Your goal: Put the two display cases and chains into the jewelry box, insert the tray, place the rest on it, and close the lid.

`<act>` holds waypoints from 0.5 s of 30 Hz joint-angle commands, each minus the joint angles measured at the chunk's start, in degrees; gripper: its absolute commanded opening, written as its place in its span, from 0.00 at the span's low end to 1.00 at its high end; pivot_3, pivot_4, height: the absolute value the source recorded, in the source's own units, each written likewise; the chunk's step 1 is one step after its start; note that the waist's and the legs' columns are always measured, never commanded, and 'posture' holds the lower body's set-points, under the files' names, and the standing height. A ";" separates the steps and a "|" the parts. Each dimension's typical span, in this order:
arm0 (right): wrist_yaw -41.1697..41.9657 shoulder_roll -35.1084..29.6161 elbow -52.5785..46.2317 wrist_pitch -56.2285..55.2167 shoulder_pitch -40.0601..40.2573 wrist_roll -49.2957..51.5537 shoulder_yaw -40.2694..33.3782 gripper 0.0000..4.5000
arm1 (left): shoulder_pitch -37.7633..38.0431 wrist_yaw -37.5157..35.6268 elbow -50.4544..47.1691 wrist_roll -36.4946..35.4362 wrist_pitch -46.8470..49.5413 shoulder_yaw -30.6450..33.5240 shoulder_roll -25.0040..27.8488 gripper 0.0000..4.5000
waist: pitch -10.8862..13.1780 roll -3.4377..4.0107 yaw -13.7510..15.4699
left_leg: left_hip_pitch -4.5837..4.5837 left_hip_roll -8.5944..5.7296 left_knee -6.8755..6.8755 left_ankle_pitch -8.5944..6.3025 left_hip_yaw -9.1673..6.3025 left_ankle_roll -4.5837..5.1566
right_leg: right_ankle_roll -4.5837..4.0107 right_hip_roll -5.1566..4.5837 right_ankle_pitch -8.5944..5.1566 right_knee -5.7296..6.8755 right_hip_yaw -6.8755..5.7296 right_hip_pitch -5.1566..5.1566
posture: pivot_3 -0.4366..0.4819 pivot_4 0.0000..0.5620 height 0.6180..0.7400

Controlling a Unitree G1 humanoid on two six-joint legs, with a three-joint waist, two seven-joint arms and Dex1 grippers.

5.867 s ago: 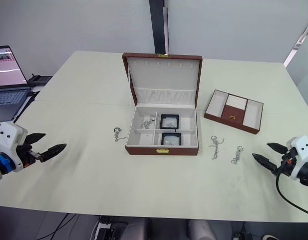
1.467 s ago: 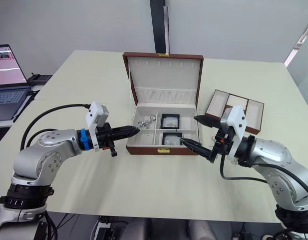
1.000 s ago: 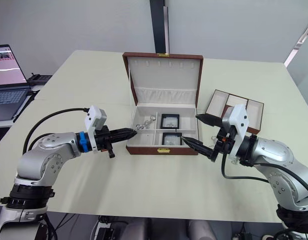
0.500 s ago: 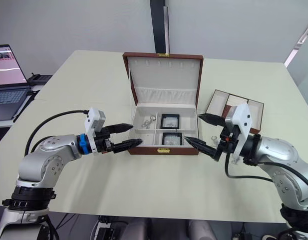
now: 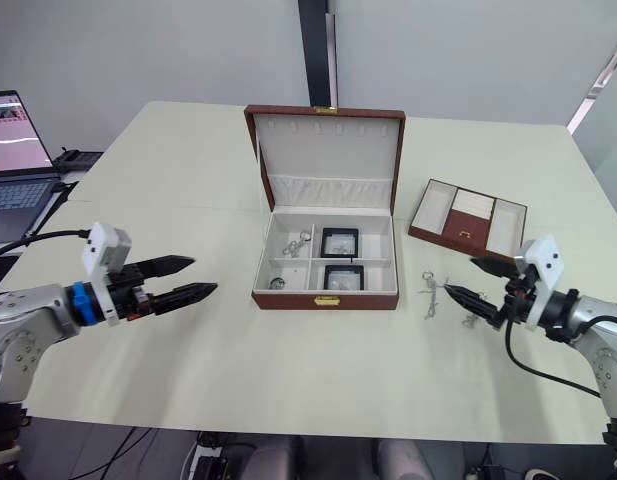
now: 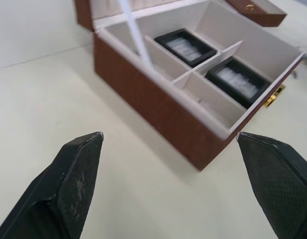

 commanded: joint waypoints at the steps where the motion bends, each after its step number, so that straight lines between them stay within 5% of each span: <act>1: 2.45 -1.60 5.04 -4.32 -0.06 -1.70 -2.97 1.00 | 2.66 1.05 -0.26 1.02 -1.56 5.54 2.09 0.99 | 0.00 0.00 0.00 | 0.01 0.00 0.00 0.00 0.00 0.00 | 0.00 0.00 0.00 0.00 -0.01 0.01 | 0.48 0.27 1.00; 15: 2.02 -1.21 23.60 -14.50 0.51 -7.86 -6.47 1.00 | 14.42 9.53 0.95 5.49 -4.43 16.37 -0.06 0.99 | 0.00 0.01 -0.13 | 0.12 0.01 -0.02 0.00 0.07 0.00 | 0.00 -0.03 0.00 0.02 0.02 0.09 | 0.48 0.27 1.00</act>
